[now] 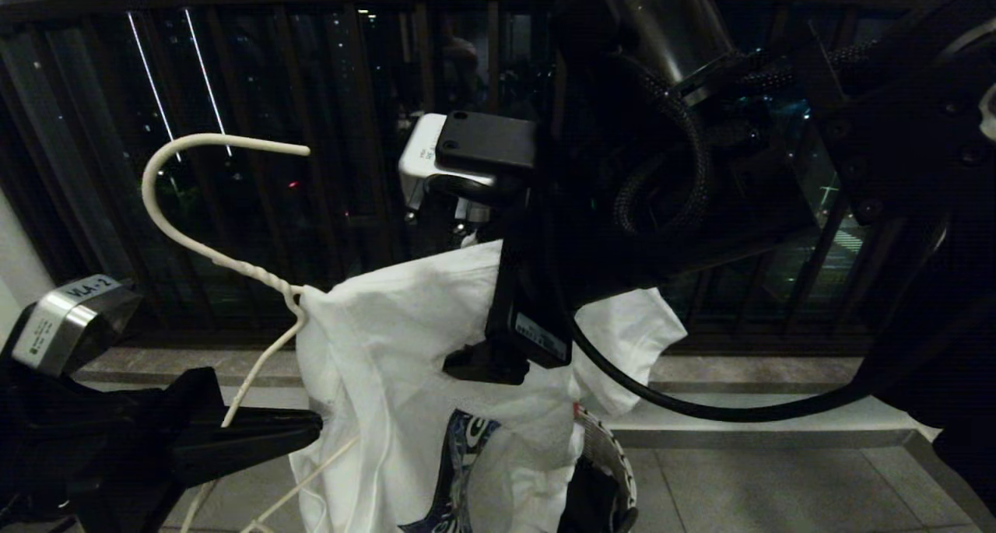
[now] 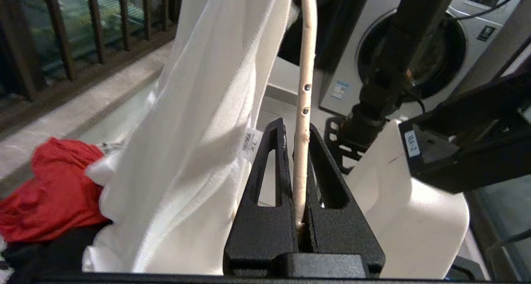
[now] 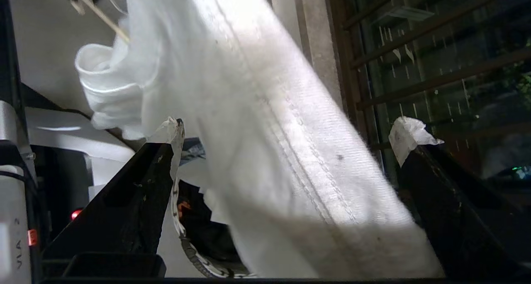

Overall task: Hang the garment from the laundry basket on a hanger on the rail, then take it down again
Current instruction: Hang the clothes on the clothes rack

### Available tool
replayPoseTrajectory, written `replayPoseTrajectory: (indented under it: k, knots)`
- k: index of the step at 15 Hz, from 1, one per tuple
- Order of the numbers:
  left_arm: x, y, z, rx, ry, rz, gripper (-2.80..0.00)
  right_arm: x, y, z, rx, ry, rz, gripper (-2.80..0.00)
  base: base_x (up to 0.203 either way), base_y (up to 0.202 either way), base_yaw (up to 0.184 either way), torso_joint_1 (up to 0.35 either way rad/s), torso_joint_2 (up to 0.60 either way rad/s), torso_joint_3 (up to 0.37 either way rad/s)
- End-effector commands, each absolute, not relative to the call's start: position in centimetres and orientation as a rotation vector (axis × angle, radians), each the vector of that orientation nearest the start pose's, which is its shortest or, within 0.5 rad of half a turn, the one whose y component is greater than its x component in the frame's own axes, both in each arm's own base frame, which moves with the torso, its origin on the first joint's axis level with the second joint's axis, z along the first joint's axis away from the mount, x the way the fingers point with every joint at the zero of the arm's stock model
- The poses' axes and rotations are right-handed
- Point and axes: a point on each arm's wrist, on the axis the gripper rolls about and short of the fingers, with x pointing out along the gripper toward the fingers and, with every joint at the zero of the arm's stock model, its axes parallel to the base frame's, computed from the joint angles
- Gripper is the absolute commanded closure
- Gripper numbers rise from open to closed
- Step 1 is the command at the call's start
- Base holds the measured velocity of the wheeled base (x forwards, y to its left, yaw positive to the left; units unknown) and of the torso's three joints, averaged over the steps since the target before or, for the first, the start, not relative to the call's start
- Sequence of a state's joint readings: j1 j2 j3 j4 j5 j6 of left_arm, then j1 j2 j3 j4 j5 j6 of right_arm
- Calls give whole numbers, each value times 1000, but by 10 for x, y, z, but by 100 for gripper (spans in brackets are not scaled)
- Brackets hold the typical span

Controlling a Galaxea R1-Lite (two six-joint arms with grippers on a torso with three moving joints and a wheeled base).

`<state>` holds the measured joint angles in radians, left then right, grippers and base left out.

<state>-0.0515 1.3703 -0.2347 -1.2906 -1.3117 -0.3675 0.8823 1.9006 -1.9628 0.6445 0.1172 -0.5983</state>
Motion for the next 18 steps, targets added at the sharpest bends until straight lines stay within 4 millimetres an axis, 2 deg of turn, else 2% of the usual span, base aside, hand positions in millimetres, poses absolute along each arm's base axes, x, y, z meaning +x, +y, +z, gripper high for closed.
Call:
replayPoseTrajectory:
  k: [1,12,13,18]
  knots:
    - [160,-29,189,-184,77,-1365,0,222,273,313,-762,266,1123,-280,0,0,0,0,0,0]
    - [162,-29,193,-191,77,-1362,0,221,273,314,-748,264,1128,-280,0,0,0,0,0,0]
    - [162,-29,193,-192,78,-1361,0,221,273,315,-740,258,1139,0,0,0,0,0,0,0]
    - [162,-28,193,-190,75,-1352,0,219,271,316,-736,260,1144,0,0,0,0,0,0,0]
